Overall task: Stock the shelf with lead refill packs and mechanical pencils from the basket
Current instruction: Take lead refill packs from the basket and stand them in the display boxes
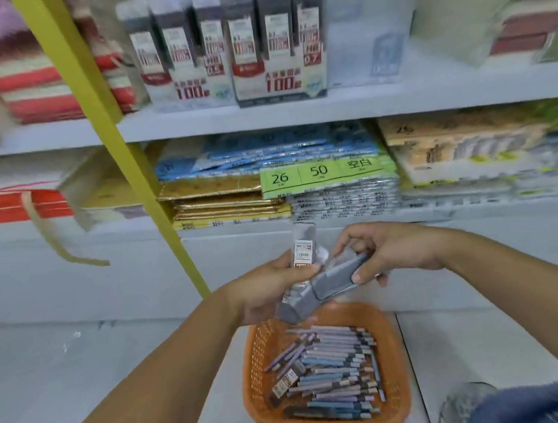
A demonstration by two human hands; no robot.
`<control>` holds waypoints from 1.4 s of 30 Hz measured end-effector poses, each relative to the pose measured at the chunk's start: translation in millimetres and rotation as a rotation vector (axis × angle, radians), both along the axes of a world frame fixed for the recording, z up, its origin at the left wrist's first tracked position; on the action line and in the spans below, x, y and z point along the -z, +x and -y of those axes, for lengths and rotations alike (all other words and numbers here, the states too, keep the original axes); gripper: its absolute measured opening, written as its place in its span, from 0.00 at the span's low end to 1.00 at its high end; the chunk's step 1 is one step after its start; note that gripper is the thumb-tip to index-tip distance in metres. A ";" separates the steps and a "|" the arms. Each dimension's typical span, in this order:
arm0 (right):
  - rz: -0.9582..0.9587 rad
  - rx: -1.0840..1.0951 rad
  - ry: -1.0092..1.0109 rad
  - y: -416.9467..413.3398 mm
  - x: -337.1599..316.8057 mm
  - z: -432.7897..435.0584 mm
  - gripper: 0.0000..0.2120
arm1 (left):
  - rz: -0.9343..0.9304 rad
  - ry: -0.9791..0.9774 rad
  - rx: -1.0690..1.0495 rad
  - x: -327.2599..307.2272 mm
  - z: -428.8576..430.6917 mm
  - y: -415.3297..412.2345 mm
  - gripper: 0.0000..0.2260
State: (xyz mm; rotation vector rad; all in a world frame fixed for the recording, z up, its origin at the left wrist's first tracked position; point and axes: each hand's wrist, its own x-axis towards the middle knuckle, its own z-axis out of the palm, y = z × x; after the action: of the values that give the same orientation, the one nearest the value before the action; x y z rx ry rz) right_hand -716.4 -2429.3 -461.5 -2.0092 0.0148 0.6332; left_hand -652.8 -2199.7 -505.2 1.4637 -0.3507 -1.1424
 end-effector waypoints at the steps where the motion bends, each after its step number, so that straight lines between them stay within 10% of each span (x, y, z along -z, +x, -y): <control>1: 0.017 -0.008 -0.005 0.3 -11.7 -1.9 0.19 | 0.030 0.006 0.014 -13.4 -1.0 -2.9 0.20; 19: 0.548 0.504 0.548 18.2 -75.9 -30.9 0.17 | 0.333 -0.149 -0.411 -85.0 -5.7 -4.0 0.19; 32: 0.739 0.499 0.165 29.1 -85.7 -64.1 0.16 | 0.467 -0.198 -0.581 -80.7 1.3 -8.3 0.24; 42: 0.583 0.374 0.412 34.9 -95.1 -46.6 0.14 | 0.314 -0.211 -0.702 -89.5 -8.9 6.1 0.20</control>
State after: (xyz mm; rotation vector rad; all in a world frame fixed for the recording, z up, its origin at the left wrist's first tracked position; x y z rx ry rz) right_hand -681.6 -2382.7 -366.4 -1.6595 -0.0815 -0.1886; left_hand -646.7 -2190.8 -415.7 1.4099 -0.1402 -0.3059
